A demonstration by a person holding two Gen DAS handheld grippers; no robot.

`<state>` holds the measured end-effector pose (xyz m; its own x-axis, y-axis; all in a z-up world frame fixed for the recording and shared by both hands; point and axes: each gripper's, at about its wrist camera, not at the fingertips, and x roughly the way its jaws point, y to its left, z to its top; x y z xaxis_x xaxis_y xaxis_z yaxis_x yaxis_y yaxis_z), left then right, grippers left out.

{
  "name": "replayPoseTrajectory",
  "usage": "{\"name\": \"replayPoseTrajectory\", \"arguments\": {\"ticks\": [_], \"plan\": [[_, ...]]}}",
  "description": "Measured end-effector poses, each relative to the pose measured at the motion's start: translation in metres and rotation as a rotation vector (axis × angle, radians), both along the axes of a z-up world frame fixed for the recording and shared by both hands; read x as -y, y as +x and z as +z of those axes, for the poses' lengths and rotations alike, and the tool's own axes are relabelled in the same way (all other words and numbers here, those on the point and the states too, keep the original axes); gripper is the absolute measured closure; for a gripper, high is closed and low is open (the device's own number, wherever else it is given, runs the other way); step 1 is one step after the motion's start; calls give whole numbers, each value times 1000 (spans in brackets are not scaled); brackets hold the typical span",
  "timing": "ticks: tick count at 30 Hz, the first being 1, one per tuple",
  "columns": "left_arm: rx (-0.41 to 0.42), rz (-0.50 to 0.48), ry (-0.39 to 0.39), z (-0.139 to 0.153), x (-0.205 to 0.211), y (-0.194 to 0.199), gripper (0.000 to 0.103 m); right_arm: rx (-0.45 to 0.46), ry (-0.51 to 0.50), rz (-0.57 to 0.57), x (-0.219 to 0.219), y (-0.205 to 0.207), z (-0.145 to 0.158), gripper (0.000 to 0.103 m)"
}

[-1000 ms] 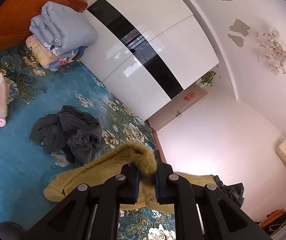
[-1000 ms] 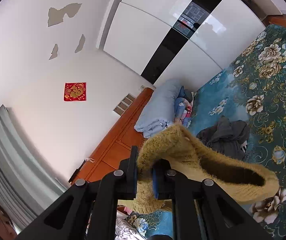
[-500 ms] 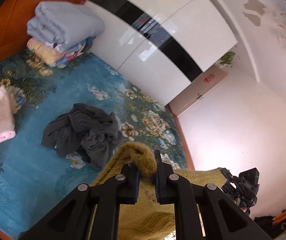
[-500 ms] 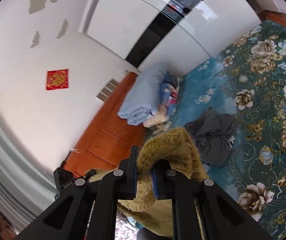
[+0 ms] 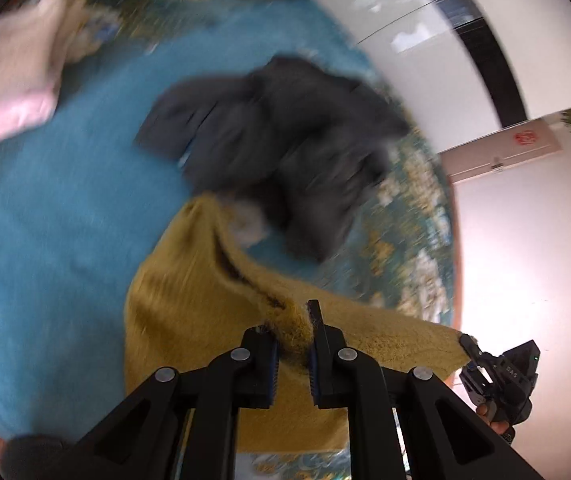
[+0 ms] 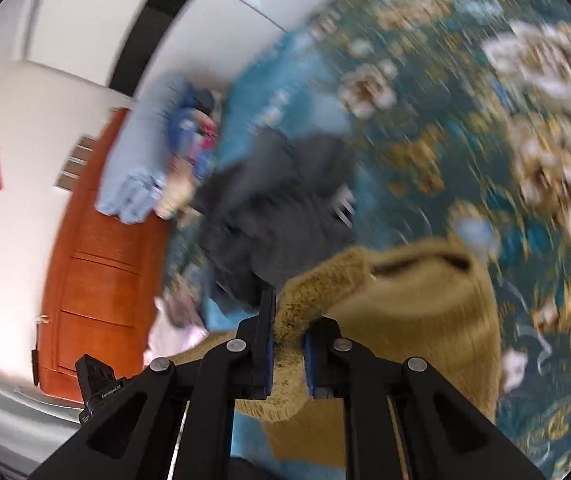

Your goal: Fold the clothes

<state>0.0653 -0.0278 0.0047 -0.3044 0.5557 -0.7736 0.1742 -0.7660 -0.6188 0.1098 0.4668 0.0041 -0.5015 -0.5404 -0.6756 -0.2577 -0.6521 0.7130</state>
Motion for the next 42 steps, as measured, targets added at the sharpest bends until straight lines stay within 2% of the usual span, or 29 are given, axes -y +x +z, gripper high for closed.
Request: {"name": "replayPoseTrajectory", "arguments": {"ticks": [4, 8, 11, 15, 19, 21, 24, 27, 32, 34, 35, 37, 38, 42], "plan": [[178, -19, -36, -68, -5, 33, 91, 188, -23, -7, 2, 37, -70, 91], [247, -29, -84, -97, -9, 58, 91, 326, -29, -22, 3, 63, -108, 91], [229, -17, -88, -93, -10, 69, 91, 309, -36, -31, 3, 78, -110, 91], [177, -51, -177, -88, -20, 79, 90, 313, 86, 10, 12, 97, -110, 91], [236, -60, -235, -115, -27, 89, 90, 409, 84, -14, 19, 118, -150, 91], [287, -34, -206, -128, -22, 95, 90, 422, 86, -24, 21, 123, -161, 91], [264, -9, -181, -123, -17, 97, 89, 420, 86, -23, 21, 123, -164, 91], [260, -9, -166, -124, -19, 100, 87, 402, 97, -27, 18, 117, -154, 91], [213, 19, -58, -116, -12, 104, 84, 357, 104, -11, 16, 108, -133, 87], [186, 32, -38, -109, -7, 102, 74, 338, 117, -11, 11, 104, -125, 83], [173, 42, -36, -106, -4, 101, 70, 331, 118, -14, 8, 102, -121, 75], [151, 74, -32, -100, 4, 94, 52, 309, 114, -30, -1, 95, -114, 61], [149, 91, -20, -98, 7, 90, 49, 293, 109, -43, -6, 91, -110, 57], [163, 174, 103, -96, 23, 58, 47, 237, 85, -123, -27, 73, -104, 55]]}}
